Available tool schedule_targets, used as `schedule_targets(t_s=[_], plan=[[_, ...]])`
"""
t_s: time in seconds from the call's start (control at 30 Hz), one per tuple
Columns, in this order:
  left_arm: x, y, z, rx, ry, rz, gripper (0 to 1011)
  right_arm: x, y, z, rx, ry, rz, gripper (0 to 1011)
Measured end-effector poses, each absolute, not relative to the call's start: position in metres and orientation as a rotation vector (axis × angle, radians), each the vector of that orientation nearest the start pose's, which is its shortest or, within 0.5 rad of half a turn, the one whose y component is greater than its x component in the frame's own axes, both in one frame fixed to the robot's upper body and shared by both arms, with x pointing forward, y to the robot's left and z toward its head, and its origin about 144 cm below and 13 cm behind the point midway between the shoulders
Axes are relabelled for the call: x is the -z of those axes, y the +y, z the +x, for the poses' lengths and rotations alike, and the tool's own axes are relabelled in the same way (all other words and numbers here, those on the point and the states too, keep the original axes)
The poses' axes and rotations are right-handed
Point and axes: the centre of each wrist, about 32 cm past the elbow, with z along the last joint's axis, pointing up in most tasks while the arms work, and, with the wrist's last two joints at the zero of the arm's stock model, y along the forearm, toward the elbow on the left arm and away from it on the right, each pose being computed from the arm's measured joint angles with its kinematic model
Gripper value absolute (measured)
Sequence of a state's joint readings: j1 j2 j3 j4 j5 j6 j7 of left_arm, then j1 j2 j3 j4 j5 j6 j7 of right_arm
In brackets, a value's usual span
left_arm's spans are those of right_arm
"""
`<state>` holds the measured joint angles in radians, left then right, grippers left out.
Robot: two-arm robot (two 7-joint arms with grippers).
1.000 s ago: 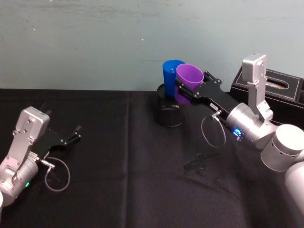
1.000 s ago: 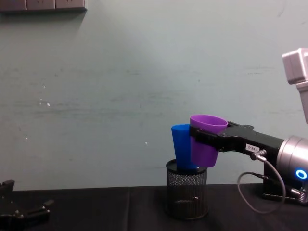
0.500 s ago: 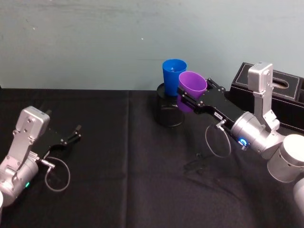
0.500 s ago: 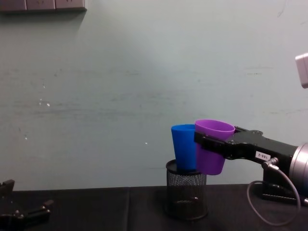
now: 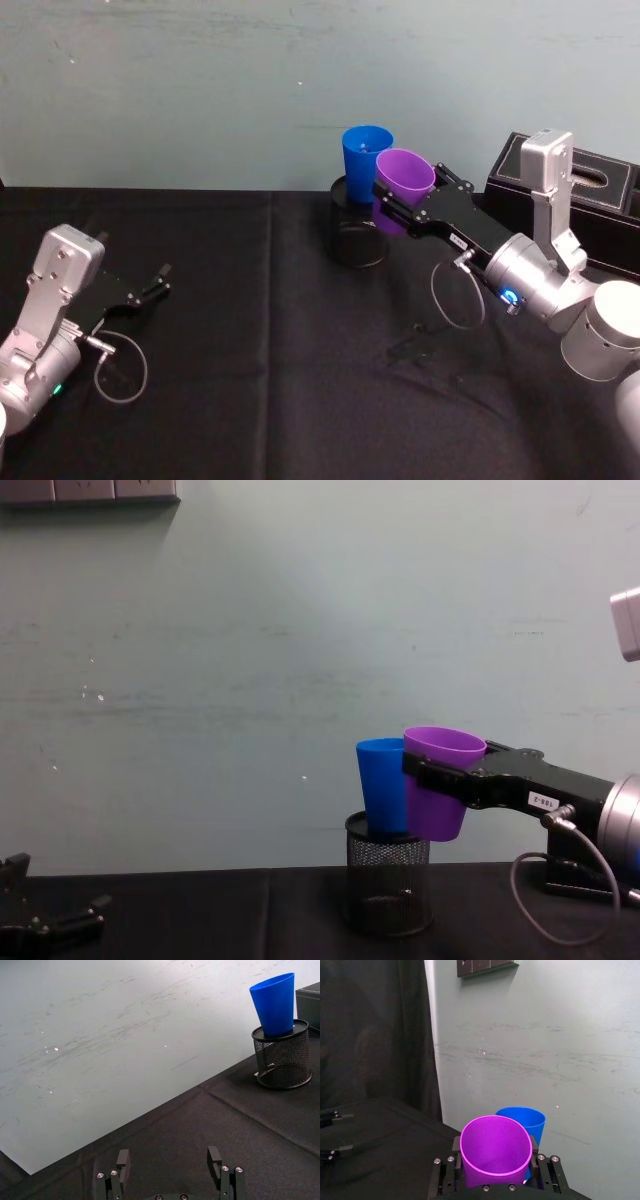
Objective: Pick up one cup with a gripper and tap it against the other cup.
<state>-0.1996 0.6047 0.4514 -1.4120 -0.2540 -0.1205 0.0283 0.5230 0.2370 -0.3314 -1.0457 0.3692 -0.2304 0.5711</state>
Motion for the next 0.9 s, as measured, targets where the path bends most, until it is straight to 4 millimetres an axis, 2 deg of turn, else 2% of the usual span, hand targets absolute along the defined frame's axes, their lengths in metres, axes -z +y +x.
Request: schedule_targets(t_s=[0.9], plan=[[-1.1398, 0.3097, 0.4886, -1.248, -0.285, 0.304, 1011, -1.1723, -0.2456, 0.5948, 0.843, -0.135, 0.094, 734]])
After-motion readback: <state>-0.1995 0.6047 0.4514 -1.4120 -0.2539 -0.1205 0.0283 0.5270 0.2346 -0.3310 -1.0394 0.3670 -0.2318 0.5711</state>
